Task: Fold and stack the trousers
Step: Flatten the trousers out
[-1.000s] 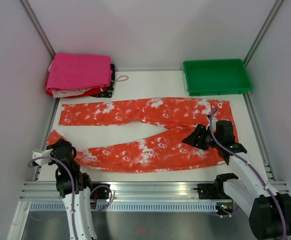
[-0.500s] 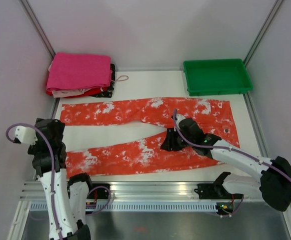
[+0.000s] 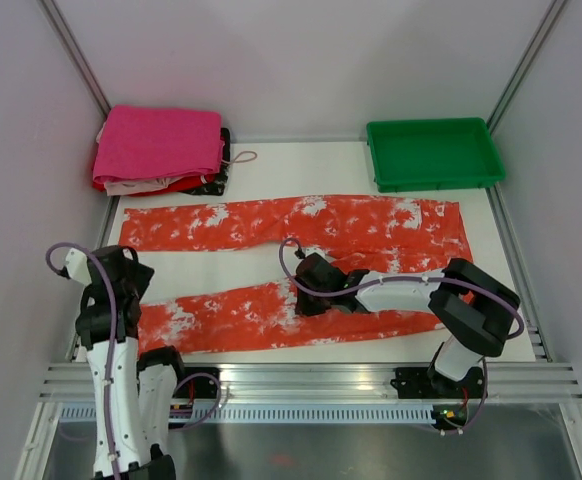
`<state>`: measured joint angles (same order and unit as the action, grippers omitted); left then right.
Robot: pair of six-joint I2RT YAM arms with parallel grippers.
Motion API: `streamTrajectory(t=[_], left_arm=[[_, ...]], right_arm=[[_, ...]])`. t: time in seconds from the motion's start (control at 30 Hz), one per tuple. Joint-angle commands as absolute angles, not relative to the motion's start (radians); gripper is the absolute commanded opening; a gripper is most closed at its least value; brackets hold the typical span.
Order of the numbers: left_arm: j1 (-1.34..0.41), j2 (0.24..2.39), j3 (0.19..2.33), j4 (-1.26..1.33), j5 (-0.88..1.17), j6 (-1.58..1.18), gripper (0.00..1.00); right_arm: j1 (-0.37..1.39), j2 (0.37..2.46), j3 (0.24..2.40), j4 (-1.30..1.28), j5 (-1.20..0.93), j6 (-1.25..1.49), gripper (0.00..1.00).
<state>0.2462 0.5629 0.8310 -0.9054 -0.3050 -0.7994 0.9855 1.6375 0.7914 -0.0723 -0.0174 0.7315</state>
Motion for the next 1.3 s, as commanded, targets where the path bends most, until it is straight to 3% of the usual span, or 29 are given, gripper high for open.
streamTrajectory(t=[0.0, 0.1, 0.33, 0.4, 0.6, 0.97, 1.27], left_arm=[[0.242, 0.616, 0.73, -0.868, -0.209, -0.847, 0.56], [0.244, 0.656, 0.657, -0.839, -0.203, -0.903, 0.4], [0.244, 0.796, 0.562, -0.809, -0.279, -1.0, 0.24], [0.244, 0.84, 0.549, -0.816, -0.296, -1.011, 0.14], [0.244, 0.975, 0.489, -0.782, -0.307, -1.084, 0.03], [0.268, 1.244, 0.502, -0.649, -0.293, -1.127, 0.02], [0.278, 1.446, 0.659, -0.497, -0.239, -0.951, 0.02]], right_arm=[[0.986, 1.677, 0.844, -0.009, 0.086, 0.779, 0.0], [0.986, 1.71, 0.854, 0.044, 0.132, 0.801, 0.0], [0.983, 1.746, 0.903, 0.063, 0.291, 0.834, 0.0], [0.967, 1.752, 0.911, 0.066, 0.288, 0.841, 0.0], [0.936, 1.769, 0.914, 0.091, 0.256, 0.847, 0.0], [0.89, 1.773, 0.91, 0.115, 0.199, 0.864, 0.0], [0.859, 1.782, 0.959, 0.077, 0.219, 0.831, 0.0]])
